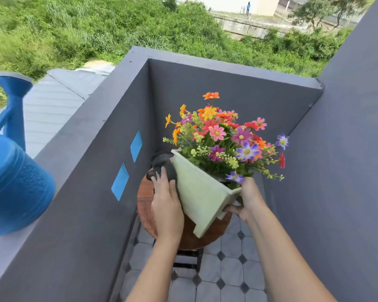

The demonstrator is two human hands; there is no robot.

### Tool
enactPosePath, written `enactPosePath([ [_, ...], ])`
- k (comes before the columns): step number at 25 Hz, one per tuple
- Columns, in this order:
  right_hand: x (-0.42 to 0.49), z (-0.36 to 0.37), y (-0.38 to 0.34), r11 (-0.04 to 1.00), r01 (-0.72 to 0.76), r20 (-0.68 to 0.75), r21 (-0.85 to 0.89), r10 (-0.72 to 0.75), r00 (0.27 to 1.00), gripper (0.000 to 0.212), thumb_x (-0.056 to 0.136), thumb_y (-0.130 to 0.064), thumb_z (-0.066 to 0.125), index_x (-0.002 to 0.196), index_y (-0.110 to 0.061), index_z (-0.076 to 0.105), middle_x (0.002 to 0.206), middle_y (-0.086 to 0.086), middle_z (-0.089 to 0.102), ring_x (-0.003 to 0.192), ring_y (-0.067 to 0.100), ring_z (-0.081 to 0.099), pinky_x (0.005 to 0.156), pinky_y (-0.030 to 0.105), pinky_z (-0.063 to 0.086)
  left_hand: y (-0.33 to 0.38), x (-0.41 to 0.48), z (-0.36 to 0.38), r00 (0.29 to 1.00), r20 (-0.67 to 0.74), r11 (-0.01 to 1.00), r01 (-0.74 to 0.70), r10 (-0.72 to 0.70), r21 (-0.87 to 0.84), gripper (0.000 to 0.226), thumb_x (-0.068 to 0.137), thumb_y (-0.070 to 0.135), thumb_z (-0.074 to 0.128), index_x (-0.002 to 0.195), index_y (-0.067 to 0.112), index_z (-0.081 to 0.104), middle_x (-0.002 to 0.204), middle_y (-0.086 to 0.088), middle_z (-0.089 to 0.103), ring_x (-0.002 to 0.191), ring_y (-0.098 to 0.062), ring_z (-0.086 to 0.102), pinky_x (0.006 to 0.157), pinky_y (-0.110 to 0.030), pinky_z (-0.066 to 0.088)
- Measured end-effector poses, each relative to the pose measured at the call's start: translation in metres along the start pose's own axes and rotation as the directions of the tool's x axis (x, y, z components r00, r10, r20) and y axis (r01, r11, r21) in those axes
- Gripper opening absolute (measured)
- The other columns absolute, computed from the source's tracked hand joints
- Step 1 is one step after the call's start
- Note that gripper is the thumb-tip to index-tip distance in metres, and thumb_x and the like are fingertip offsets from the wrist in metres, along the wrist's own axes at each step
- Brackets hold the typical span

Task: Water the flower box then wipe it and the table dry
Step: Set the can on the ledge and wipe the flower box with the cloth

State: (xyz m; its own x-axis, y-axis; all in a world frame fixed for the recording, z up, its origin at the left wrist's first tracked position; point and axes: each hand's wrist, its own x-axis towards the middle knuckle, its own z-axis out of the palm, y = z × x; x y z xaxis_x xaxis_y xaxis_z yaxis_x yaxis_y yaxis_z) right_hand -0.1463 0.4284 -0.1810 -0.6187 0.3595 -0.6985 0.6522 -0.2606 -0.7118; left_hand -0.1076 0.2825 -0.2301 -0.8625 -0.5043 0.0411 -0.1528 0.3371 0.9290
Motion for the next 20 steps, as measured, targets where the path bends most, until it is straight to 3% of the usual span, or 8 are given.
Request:
enactPosePath([
  [3, -0.003, -0.001, -0.003, 0.997, -0.021, 0.002, 0.072, 0.021, 1.000, 0.022, 0.096, -0.026, 0.038, 0.115, -0.015, 0.043, 0.114, 0.008, 0.037, 0.108, 0.032, 0.041, 0.097, 0.059, 0.047, -0.011, -0.019, 0.003, 0.991, -0.015, 0.991, 0.132, -0.132, 0.020, 0.043, 0.100, 0.024, 0.037, 0.143, 0.023, 0.038, 0.140, -0.008, 0.051, 0.135, -0.029, 0.039, 0.105, -0.033, 0.032],
  [5, -0.001, 0.001, -0.004, 0.997, -0.010, -0.009, 0.074, 0.010, 1.000, 0.017, 0.097, -0.025, 0.036, 0.110, -0.016, 0.041, 0.100, 0.007, 0.037, 0.098, 0.028, 0.041, 0.098, 0.059, 0.046, -0.007, -0.047, 0.006, 0.997, 0.034, 0.997, 0.077, -0.076, -0.031, 0.041, 0.099, 0.024, 0.039, 0.139, 0.020, 0.044, 0.140, -0.005, 0.052, 0.134, -0.020, 0.041, 0.104, -0.025, 0.032],
  [8, 0.002, 0.005, -0.004, 1.000, 0.004, 0.008, 0.017, -0.004, 1.000, 0.017, 0.094, -0.026, 0.037, 0.105, -0.017, 0.047, 0.084, 0.006, 0.042, 0.077, 0.023, 0.044, 0.076, 0.043, 0.051, 0.005, -0.065, -0.001, 0.968, 0.092, 0.972, -0.232, 0.235, -0.041, 0.043, 0.098, 0.038, 0.031, 0.135, 0.023, 0.049, 0.141, 0.000, 0.045, 0.135, 0.007, 0.027, 0.105, -0.006, 0.023],
  [12, 0.001, 0.006, -0.005, 0.999, 0.023, 0.059, -0.029, -0.021, 0.998, 0.013, 0.092, -0.019, 0.033, 0.090, -0.019, 0.046, 0.079, 0.007, 0.048, 0.075, 0.025, 0.047, 0.063, 0.036, 0.041, -0.003, -0.056, 0.006, 0.727, 0.195, 0.731, -0.679, 0.658, 0.066, 0.034, 0.100, 0.024, 0.030, 0.129, 0.019, 0.046, 0.138, -0.002, 0.042, 0.135, -0.015, 0.032, 0.108, -0.020, 0.028],
  [13, 0.002, 0.005, -0.005, 0.999, 0.024, 0.069, -0.041, -0.021, 0.997, 0.014, 0.092, -0.019, 0.034, 0.086, -0.017, 0.046, 0.078, 0.007, 0.048, 0.074, 0.025, 0.047, 0.062, 0.037, 0.041, -0.005, -0.050, 0.008, 0.761, 0.149, 0.757, -0.647, 0.632, 0.090, 0.035, 0.100, 0.025, 0.031, 0.130, 0.017, 0.047, 0.138, -0.002, 0.041, 0.135, -0.017, 0.033, 0.107, -0.022, 0.029],
  [15, 0.003, 0.004, -0.005, 0.999, 0.032, 0.066, -0.043, -0.030, 0.997, 0.013, 0.091, -0.020, 0.036, 0.086, -0.016, 0.047, 0.079, 0.006, 0.045, 0.076, 0.026, 0.047, 0.061, 0.038, 0.042, -0.002, -0.034, 0.009, 0.938, -0.013, 0.938, -0.345, 0.345, 0.027, 0.039, 0.098, 0.025, 0.038, 0.135, 0.015, 0.049, 0.139, 0.001, 0.038, 0.134, -0.018, 0.036, 0.108, -0.024, 0.029],
  [17, 0.007, 0.002, -0.005, 0.998, 0.035, 0.037, -0.045, -0.033, 0.999, 0.012, 0.089, -0.022, 0.037, 0.091, -0.016, 0.047, 0.087, 0.008, 0.042, 0.081, 0.026, 0.045, 0.063, 0.039, 0.041, -0.003, -0.035, 0.009, 0.973, -0.022, 0.973, -0.230, 0.229, -0.018, 0.041, 0.097, 0.025, 0.041, 0.137, 0.020, 0.046, 0.140, 0.002, 0.041, 0.133, -0.011, 0.036, 0.105, -0.028, 0.033],
  [20, 0.010, 0.004, -0.005, 0.997, 0.053, 0.082, -0.050, -0.049, 0.995, 0.025, 0.083, -0.022, 0.040, 0.097, -0.007, 0.055, 0.080, 0.014, 0.051, 0.069, 0.027, 0.048, 0.061, 0.034, 0.041, -0.013, -0.066, 0.007, 0.768, 0.141, 0.775, -0.632, 0.624, 0.010, 0.038, 0.099, 0.022, 0.037, 0.135, 0.031, 0.043, 0.141, -0.001, 0.043, 0.139, -0.008, 0.028, 0.108, -0.026, 0.033],
])
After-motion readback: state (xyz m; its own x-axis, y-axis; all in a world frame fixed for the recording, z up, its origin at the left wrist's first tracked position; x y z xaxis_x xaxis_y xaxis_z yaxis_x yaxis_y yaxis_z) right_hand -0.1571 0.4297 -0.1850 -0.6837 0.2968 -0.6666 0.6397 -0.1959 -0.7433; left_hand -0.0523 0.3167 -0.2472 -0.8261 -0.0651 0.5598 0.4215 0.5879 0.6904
